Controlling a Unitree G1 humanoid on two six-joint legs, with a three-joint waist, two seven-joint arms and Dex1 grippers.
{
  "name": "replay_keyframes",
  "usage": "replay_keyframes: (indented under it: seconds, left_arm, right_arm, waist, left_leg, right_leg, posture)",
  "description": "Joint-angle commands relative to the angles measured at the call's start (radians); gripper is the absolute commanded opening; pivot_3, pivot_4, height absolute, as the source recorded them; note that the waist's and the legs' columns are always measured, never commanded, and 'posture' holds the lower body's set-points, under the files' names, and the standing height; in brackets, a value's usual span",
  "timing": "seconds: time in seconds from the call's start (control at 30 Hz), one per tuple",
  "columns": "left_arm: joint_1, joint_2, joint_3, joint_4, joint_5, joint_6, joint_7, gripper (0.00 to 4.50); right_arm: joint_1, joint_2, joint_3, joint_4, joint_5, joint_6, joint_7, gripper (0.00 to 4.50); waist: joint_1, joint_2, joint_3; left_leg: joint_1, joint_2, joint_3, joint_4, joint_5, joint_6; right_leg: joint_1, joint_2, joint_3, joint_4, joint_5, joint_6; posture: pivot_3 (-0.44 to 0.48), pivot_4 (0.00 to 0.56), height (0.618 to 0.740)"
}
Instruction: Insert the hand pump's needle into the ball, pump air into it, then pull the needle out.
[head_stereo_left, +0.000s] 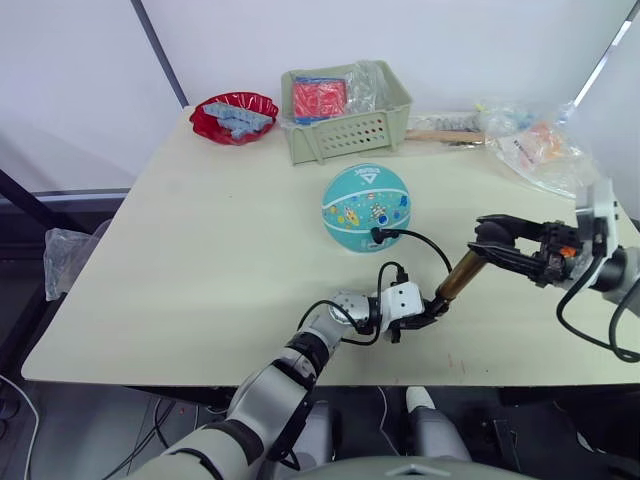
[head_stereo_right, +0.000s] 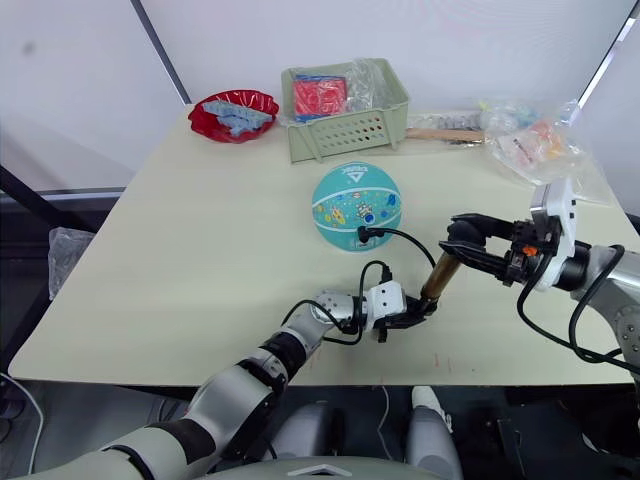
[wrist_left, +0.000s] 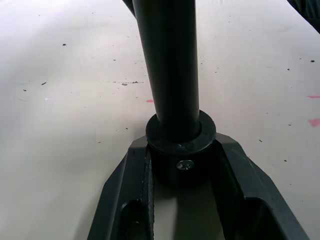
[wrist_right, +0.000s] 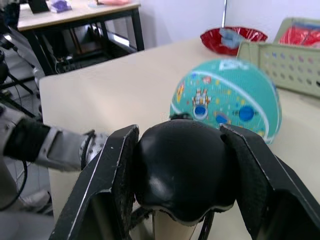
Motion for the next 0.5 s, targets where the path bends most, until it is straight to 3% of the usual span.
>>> replay_keyframes:
  seconds: [0.03, 0.33, 0.5]
  left_arm:
    - [0.078, 0.061, -0.070, 0.132, 0.103, 0.072, -0.008, 1.12]
    - [0.074, 0.059, -0.068, 0.137, 0.102, 0.076, -0.008, 1.12]
    - [0.075, 0.058, -0.069, 0.137, 0.102, 0.075, -0.008, 1.12]
  right_arm:
    - [-0.083, -0.041, -0.154, -0.022, 0.047, -0.013, -0.042, 2.07]
    - [-0.186, -0.090, -0.207, -0.018, 0.141, 0.067, -0.080, 2.07]
    - [-0.127, -0.102, -0.177, -0.031, 0.091, 0.071, -0.056, 2.07]
  waist:
    - [0.000, 0.000, 0.001]
    - [0.000, 0.000, 0.002]
    - [-0.001, -0.001, 0.002]
  left_leg:
    - [0.000, 0.000, 0.000, 0.000, 0.000, 0.000]
    - [0.000, 0.000, 0.000, 0.000, 0.000, 0.000]
    - [0.000, 0.000, 0.000, 0.000, 0.000, 0.000]
  right_leg:
    - [0.000, 0.000, 0.000, 0.000, 0.000, 0.000]
    - [0.000, 0.000, 0.000, 0.000, 0.000, 0.000]
    - [0.000, -0.001, 0.002, 0.000, 0.000, 0.000]
  posture:
    - [0.000, 0.150, 0.738]
    - [0.000, 0.150, 0.738]
    - [0.000, 0.150, 0.738]
